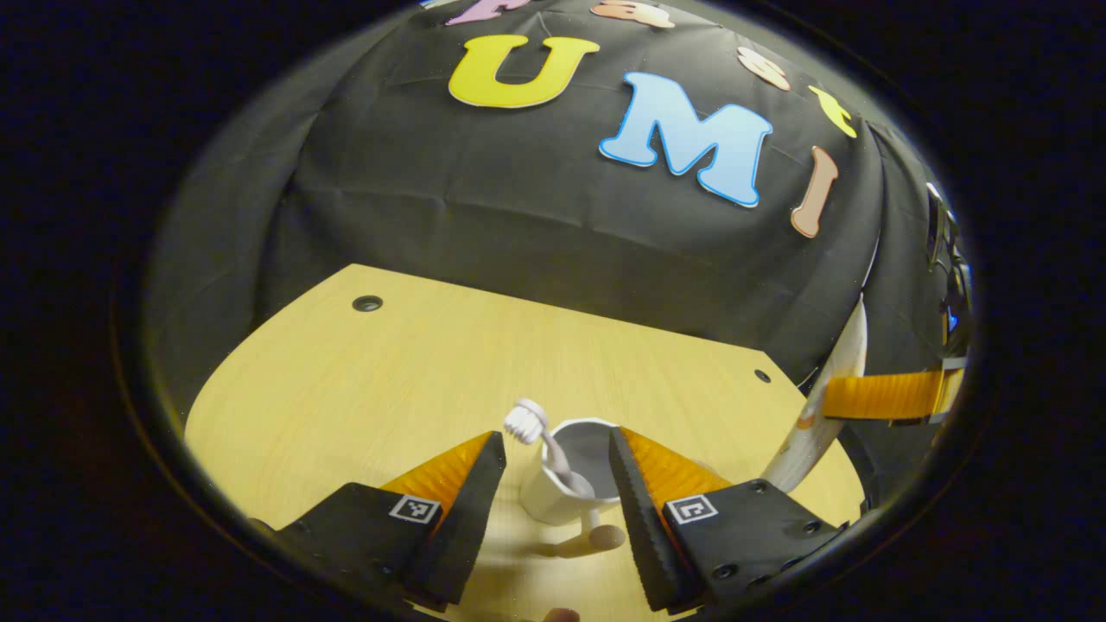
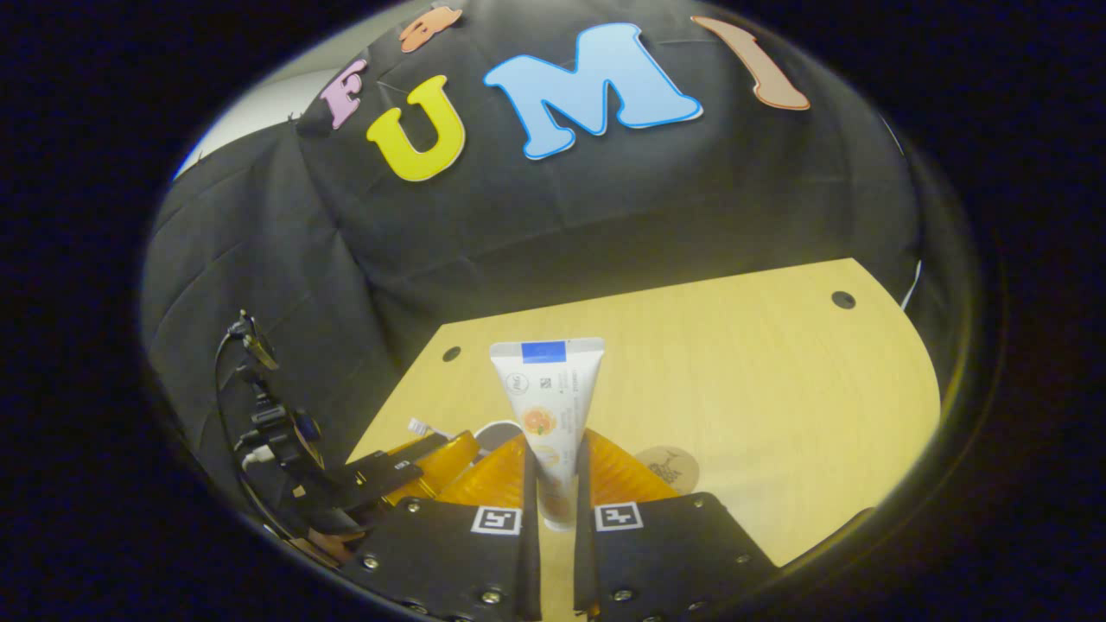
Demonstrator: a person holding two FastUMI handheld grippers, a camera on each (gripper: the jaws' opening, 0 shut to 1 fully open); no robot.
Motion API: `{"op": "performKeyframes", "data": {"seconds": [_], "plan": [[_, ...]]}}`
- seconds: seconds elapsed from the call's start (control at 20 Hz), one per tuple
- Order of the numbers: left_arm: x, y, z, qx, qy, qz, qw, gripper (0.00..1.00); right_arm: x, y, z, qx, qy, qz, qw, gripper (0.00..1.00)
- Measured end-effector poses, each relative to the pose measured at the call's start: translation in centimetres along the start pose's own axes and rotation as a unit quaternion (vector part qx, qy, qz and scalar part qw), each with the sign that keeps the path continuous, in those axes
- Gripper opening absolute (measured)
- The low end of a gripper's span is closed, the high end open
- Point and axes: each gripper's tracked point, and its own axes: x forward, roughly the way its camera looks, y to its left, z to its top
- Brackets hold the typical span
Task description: Put the toothbrush and toothpaste on the desktop into the cup, then pick up the cup and place it on the coaster on the desktop.
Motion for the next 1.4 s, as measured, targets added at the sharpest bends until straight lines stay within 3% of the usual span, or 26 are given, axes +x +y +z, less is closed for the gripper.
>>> {"op": "performKeyframes", "data": {"seconds": [0.1, 0.2, 0.45, 0.6, 0.7, 0.75, 1.1, 1.4], "plan": [[-1.1, 0.8, 0.0, -0.011, 0.003, 0.004, 1.000, 0.81, 1.1, 1.7, 0.9, -0.005, -0.009, 0.016, 1.000, 0.16], [-2.4, 1.7, 0.3, -0.016, -0.001, 0.011, 1.000, 0.89, 2.2, 3.3, 1.5, -0.012, -0.018, 0.030, 0.999, 0.16], [-5.8, 3.2, 1.4, -0.016, -0.016, 0.019, 1.000, 0.89, 5.7, 6.4, 3.0, -0.056, -0.044, 0.044, 0.996, 0.16], [-6.9, 4.0, 1.9, -0.010, -0.017, 0.024, 1.000, 0.89, 8.1, 6.8, 3.0, -0.109, -0.060, 0.023, 0.992, 0.16], [-7.2, 4.6, 1.9, -0.007, -0.014, 0.030, 0.999, 0.89, 9.5, 7.1, 1.7, -0.145, -0.052, 0.013, 0.988, 0.20], [-7.2, 4.8, 1.9, -0.007, -0.012, 0.032, 0.999, 0.89, 9.9, 7.3, 0.9, -0.156, -0.042, 0.008, 0.987, 0.16], [-7.5, 6.0, 0.3, -0.025, 0.002, 0.038, 0.999, 0.89, 12.2, 7.0, -2.5, -0.244, -0.019, -0.012, 0.970, 0.16], [-7.7, 5.5, -0.3, -0.021, 0.009, 0.035, 0.999, 0.89, 13.3, 6.7, -3.3, -0.241, -0.017, -0.017, 0.970, 0.20]]}}
